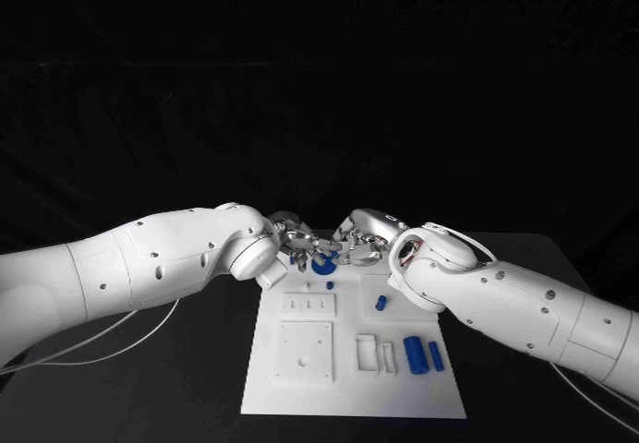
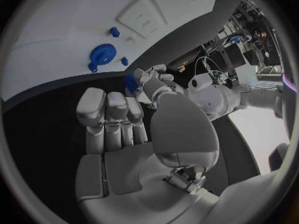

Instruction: Assemble the parts on the task board

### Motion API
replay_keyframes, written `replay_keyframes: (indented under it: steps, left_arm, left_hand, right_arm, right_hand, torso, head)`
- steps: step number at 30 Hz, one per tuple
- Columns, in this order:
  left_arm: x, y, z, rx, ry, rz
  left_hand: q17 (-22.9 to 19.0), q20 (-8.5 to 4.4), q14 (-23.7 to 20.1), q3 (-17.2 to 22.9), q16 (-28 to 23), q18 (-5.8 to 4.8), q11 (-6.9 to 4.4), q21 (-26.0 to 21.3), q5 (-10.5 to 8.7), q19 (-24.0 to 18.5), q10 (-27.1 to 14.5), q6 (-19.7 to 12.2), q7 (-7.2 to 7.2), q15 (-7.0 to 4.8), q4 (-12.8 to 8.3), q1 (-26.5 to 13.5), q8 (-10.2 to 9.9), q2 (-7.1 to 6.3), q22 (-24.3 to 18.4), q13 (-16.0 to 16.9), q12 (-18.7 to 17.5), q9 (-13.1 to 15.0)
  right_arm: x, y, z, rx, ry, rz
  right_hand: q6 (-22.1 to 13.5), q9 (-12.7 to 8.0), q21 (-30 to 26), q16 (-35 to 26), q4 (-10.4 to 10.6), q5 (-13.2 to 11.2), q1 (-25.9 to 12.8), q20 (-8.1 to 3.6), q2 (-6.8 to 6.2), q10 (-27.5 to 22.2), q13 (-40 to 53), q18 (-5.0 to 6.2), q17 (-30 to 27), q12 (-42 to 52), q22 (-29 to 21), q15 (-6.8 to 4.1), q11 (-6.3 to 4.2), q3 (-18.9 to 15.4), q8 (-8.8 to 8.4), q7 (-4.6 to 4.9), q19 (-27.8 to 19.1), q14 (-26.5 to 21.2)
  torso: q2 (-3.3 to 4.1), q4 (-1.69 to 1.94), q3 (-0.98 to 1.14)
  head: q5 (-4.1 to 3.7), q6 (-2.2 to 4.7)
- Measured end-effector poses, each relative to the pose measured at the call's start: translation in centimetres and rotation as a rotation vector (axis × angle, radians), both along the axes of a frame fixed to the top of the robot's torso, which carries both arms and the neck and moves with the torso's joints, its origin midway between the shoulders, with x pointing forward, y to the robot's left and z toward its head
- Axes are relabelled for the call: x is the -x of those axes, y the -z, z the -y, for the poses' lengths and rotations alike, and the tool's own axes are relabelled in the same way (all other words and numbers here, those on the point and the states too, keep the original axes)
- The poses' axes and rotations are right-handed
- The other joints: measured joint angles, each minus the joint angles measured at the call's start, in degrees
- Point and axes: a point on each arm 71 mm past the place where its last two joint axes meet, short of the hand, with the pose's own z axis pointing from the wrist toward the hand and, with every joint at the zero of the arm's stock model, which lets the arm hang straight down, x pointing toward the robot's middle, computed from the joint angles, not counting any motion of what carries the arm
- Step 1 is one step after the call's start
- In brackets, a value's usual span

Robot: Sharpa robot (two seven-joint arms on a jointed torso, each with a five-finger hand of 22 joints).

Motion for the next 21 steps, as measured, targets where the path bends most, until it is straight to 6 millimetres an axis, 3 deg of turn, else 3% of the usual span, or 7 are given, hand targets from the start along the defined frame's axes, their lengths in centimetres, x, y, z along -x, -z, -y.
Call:
replay_keyframes:
  steps: [4,13,15,21]
  left_arm:
    - [0.02,0.02,0.05,0.0,0.005,-0.003]
    - [0.06,0.09,0.12,-0.003,0.018,-0.012]
    - [0.07,0.1,0.13,-0.004,0.02,-0.014]
    - [0.05,0.12,0.15,-0.005,0.02,-0.015]
  left_hand:
    - [0.0,0.0,0.0,-0.28,0.0,0.0,0.01,0.0,0.38,0.0,0.0,0.0,0.0,0.0,-0.76,0.46,-0.04,0.91,0.14,-0.17,0.0,-0.13]
    - [-0.01,0.0,0.0,-0.53,0.26,0.0,0.01,0.0,0.38,0.0,-0.01,-0.01,0.01,0.01,-1.88,0.76,-0.06,1.21,0.32,-0.46,-0.3,-0.15]
    - [-0.01,0.0,-0.01,-0.61,0.26,-0.01,0.01,0.0,0.47,0.0,-0.01,-0.01,0.01,0.01,-2.12,0.88,-0.17,1.79,0.38,-0.59,-0.66,-0.15]
    - [0.05,0.0,0.0,0.07,0.26,0.0,0.01,0.0,2.44,0.0,-0.01,-0.01,0.02,0.01,-2.8,1.56,-0.18,2.47,0.46,-0.71,-0.66,-0.15]
  right_arm:
    - [-0.02,0.06,0.0,0.001,0.002,-0.002]
    - [-0.05,0.2,-0.08,0.003,0.006,-0.005]
    - [-0.05,0.21,-0.12,0.003,0.007,-0.006]
    - [-0.05,0.24,-0.21,0.003,0.009,-0.007]
  right_hand:
    - [-0.02,0.01,0.0,0.0,0.0,0.0,0.0,0.0,0.0,0.0,0.0,0.0,0.02,0.0,0.0,0.0,0.0,0.0,-0.01,-0.01,0.0,0.0]
    - [-0.09,0.72,0.0,0.0,-0.01,0.0,0.0,0.0,0.0,0.0,0.0,0.0,0.05,0.0,0.0,0.0,0.01,-0.01,-0.02,0.03,0.0,0.0]
    - [-0.01,0.74,0.0,0.0,-0.01,0.0,0.0,0.0,0.0,0.0,0.0,0.0,0.04,0.0,0.0,0.0,0.01,-0.01,-0.04,-0.05,0.0,0.0]
    - [0.05,0.74,0.0,0.0,-0.02,0.0,0.0,0.0,0.0,0.0,0.0,0.0,0.09,0.0,0.0,0.0,0.01,-0.02,-0.23,-0.12,0.0,0.0]
  torso:
    - [0.01,0.02,0.0]
    - [0.03,0.0,0.04]
    - [0.03,0.0,0.04]
    - [0.03,0.0,0.02]
  head:
    - [-0.03,-0.05]
    - [-0.04,-0.18]
    - [-0.08,-0.19]
    - [-0.14,-0.19]
